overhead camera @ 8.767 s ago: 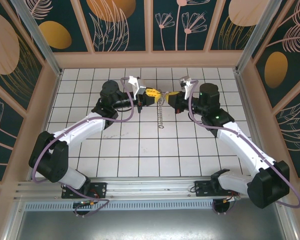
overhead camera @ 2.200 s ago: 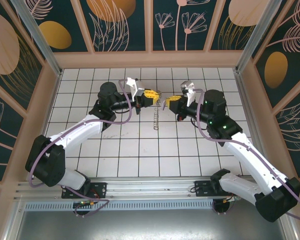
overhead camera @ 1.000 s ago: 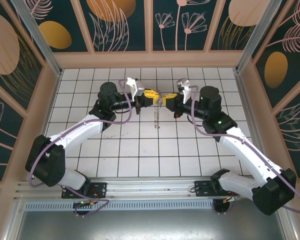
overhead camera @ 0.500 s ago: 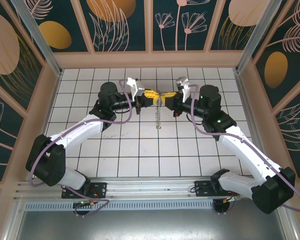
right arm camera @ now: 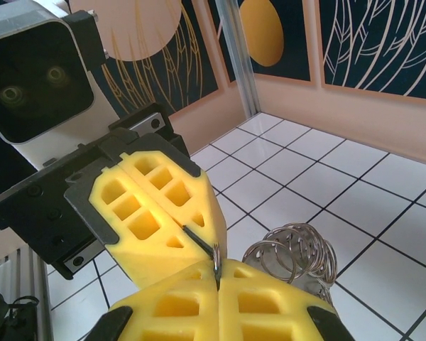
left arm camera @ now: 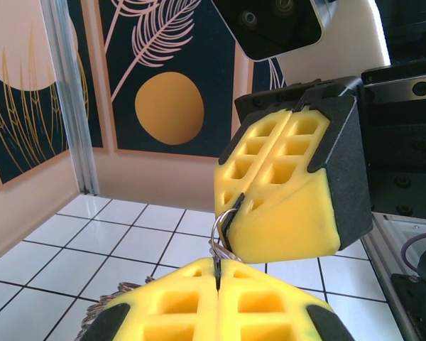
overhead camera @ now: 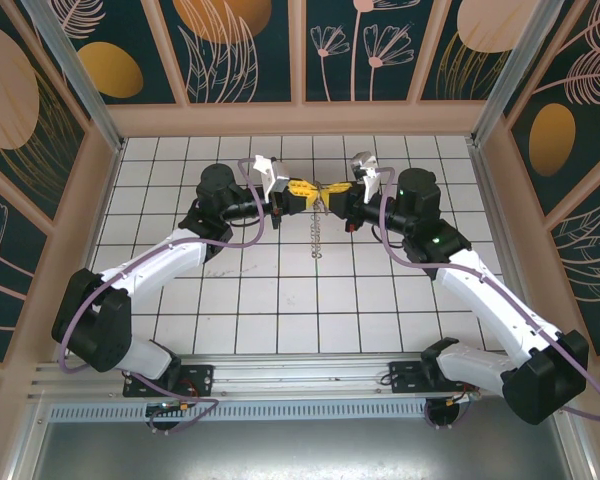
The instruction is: Put the keys on the keyring
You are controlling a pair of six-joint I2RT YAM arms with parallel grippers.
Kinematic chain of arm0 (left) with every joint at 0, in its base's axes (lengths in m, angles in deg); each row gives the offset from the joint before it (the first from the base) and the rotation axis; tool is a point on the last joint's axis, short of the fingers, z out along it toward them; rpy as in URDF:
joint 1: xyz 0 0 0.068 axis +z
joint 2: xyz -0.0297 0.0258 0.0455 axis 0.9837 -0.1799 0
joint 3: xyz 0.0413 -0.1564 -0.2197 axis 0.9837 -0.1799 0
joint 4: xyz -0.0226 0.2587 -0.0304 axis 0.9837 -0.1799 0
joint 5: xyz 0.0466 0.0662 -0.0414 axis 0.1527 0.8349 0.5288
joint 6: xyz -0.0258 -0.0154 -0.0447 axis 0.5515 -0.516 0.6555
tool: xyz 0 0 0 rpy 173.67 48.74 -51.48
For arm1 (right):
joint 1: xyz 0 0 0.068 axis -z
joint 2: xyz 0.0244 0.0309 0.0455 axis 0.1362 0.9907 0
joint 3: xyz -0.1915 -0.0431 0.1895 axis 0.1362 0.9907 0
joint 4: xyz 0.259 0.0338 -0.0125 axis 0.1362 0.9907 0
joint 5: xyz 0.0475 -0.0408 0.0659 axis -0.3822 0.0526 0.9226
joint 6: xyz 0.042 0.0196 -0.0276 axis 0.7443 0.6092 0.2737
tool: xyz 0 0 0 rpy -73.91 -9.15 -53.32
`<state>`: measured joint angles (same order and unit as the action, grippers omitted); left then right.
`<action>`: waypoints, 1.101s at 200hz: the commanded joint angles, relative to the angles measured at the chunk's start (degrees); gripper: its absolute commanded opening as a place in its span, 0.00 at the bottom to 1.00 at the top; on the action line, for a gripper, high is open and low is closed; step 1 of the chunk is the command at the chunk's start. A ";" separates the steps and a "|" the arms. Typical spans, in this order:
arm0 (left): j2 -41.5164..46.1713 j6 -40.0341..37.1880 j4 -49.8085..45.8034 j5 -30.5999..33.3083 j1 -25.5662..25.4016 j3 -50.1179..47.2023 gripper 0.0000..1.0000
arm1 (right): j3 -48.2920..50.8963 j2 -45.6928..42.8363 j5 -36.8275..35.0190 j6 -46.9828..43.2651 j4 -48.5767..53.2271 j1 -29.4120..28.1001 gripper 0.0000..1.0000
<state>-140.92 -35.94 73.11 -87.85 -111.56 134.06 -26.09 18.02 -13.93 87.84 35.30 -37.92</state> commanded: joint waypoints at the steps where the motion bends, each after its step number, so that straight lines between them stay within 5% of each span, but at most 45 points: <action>1: 0.66 0.56 2.68 -1.31 -0.51 1.66 0.00 | 0.66 0.35 -0.84 -0.38 -1.82 0.51 0.00; 156: 1.07 -1.20 -0.22 -1.95 -0.50 2.36 0.00 | 4.41 -6.98 -0.75 0.72 1.81 1.61 0.00; 220: 0.29 -0.47 -0.33 -5.28 -0.46 3.61 0.00 | 8.43 -11.52 4.75 -0.95 0.95 1.69 0.00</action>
<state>-140.92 -36.40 71.19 -90.38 -111.69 135.74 -18.74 7.18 -12.40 87.99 36.72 -36.43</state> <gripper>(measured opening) 0.049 0.046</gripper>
